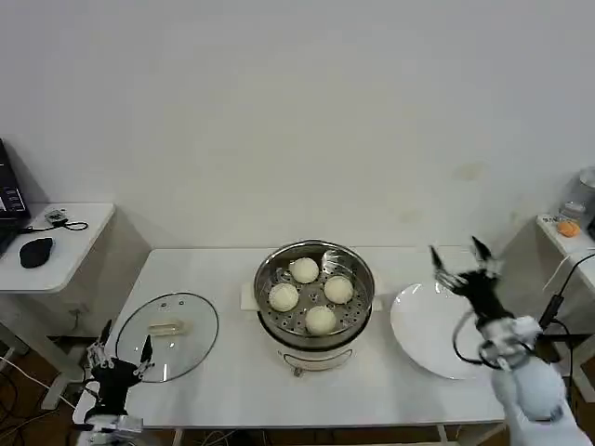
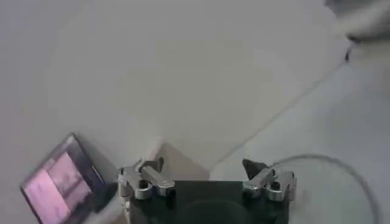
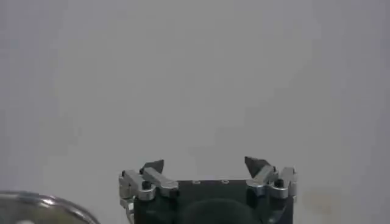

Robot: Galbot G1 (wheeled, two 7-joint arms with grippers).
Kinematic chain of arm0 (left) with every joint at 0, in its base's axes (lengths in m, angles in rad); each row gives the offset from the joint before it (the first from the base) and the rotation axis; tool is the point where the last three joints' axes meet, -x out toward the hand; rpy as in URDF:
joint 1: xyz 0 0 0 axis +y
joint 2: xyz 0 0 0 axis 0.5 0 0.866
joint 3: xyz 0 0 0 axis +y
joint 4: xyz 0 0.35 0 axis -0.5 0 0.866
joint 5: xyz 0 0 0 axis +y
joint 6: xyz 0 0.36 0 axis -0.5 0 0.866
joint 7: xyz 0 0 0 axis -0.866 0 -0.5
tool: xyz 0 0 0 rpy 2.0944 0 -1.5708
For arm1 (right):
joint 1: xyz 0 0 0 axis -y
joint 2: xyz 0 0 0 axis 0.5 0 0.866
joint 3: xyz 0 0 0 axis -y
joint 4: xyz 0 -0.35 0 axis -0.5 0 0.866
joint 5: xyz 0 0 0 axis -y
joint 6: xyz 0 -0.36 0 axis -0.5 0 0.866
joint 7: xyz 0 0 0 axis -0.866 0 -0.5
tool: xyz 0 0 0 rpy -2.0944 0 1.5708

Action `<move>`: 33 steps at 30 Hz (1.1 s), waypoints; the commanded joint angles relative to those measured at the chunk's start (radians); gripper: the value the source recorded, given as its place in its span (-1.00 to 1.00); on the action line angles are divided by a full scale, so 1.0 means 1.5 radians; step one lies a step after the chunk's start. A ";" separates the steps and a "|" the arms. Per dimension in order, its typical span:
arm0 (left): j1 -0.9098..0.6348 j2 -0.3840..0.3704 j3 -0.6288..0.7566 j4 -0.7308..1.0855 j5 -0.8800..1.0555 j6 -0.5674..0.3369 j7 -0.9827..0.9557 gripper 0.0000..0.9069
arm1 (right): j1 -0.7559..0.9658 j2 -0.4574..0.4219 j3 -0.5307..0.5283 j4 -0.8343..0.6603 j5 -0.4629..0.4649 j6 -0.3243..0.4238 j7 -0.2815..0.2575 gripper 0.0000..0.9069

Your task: Take steamed baozi put them in steamer then cover it.

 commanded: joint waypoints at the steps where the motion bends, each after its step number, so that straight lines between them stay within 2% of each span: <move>1: -0.032 0.021 0.034 0.111 0.328 -0.047 -0.049 1.00 | -0.166 0.066 0.153 0.046 0.045 0.032 -0.019 1.00; 8: -0.122 0.056 0.071 0.204 0.337 -0.028 -0.021 1.00 | -0.171 0.081 0.147 0.092 0.073 0.051 0.000 1.00; 19: -0.226 0.081 0.089 0.291 0.332 -0.029 -0.022 1.00 | -0.206 0.095 0.167 0.139 0.079 0.048 0.004 1.00; 33: -0.279 0.088 0.110 0.368 0.342 -0.028 -0.018 1.00 | -0.216 0.112 0.170 0.153 0.073 0.043 0.002 1.00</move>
